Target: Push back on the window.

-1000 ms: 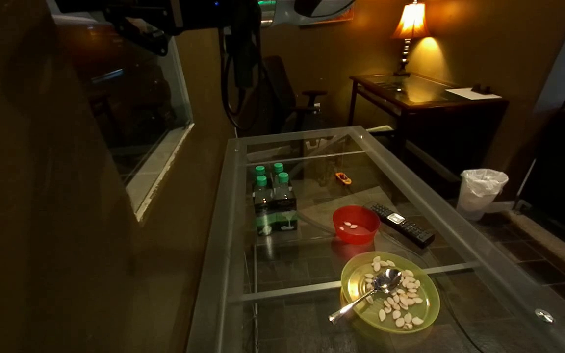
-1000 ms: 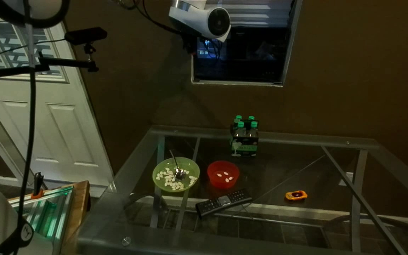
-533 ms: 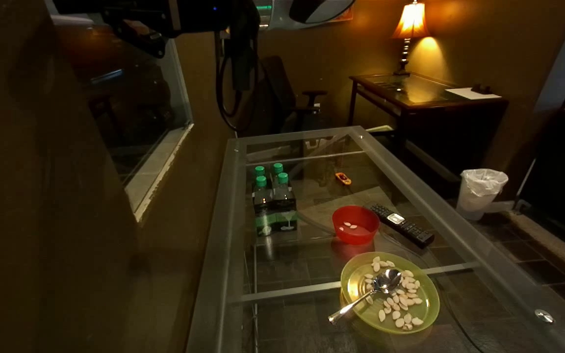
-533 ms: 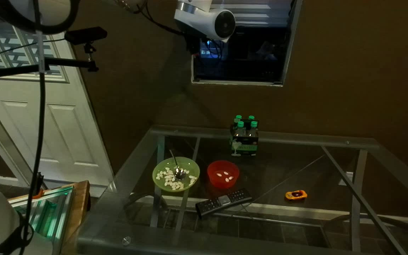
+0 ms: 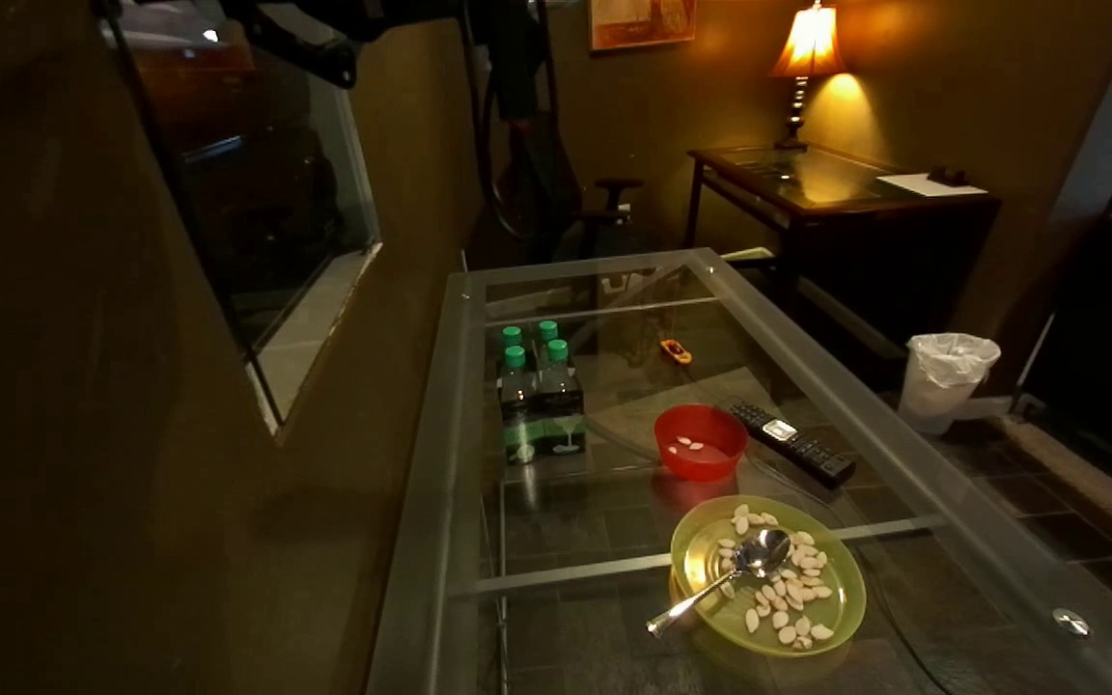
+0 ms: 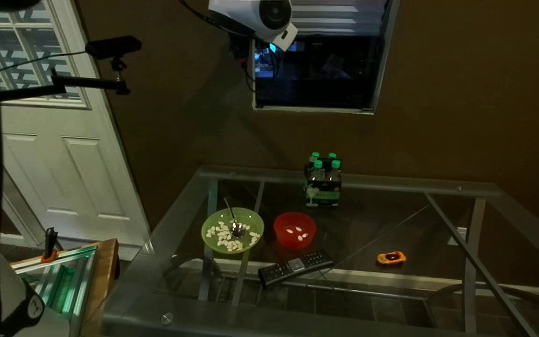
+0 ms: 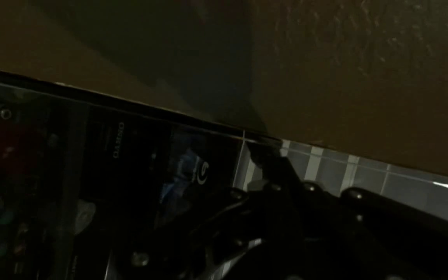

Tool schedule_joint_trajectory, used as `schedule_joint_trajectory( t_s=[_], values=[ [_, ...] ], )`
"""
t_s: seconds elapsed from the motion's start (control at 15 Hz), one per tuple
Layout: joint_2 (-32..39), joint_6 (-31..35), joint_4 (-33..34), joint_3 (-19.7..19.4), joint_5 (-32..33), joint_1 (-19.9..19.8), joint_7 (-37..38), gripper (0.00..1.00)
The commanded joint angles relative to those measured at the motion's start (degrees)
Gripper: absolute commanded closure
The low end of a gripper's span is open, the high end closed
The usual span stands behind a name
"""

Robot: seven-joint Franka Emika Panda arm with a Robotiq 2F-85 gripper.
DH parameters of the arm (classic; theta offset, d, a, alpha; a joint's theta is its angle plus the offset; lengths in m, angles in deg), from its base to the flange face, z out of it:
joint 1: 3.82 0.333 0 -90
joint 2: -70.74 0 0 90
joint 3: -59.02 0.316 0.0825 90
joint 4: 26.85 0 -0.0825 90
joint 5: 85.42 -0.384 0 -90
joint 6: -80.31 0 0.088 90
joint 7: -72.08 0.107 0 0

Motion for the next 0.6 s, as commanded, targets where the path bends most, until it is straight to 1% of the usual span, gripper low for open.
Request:
schedule_joint_trajectory(
  t_s=[0.0,0.13,0.27,0.4,0.53],
  values=[
    [-13.64,9.65,-13.59,-0.57,5.29,2.31,9.56,1.0],
    [-19.21,14.51,-18.92,0.14,10.07,2.86,15.82,1.0],
    [-24.45,18.32,-24.57,1.12,16.18,2.87,23.53,1.0],
    [-28.62,20.07,-29.78,2.08,23.05,2.13,31.93,1.0],
    [-31.02,19.71,-33.85,2.73,29.26,1.0,39.5,1.0]
  ],
)
